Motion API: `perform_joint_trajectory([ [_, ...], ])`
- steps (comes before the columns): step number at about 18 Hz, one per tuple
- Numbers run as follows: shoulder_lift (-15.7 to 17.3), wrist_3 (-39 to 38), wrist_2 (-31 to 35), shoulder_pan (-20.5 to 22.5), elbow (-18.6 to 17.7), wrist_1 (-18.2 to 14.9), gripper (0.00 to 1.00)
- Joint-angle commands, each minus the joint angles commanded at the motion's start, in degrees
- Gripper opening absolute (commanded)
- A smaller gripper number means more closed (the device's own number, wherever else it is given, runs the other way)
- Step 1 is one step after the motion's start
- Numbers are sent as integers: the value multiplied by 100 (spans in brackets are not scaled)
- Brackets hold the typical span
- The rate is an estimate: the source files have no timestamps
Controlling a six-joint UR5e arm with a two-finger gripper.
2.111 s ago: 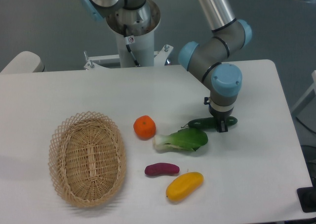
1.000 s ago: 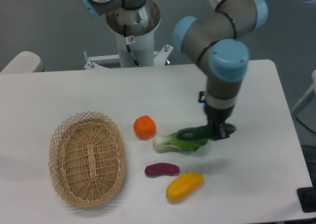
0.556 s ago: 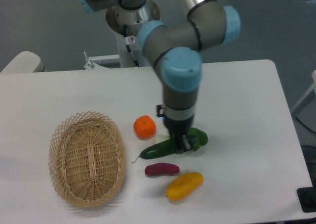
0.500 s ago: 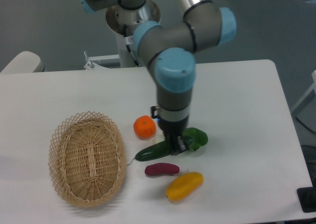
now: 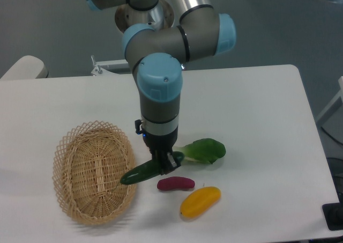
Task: Pick up the cucumber from the table
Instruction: 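Carry the cucumber toward the wicker basket, past the bok choy, then hold the cucumber above the table beside the basket rim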
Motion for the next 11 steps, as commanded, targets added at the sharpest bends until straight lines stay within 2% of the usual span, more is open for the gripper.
perform_joint_trajectory([
  [11,53,52,0,149,18,-9,31],
])
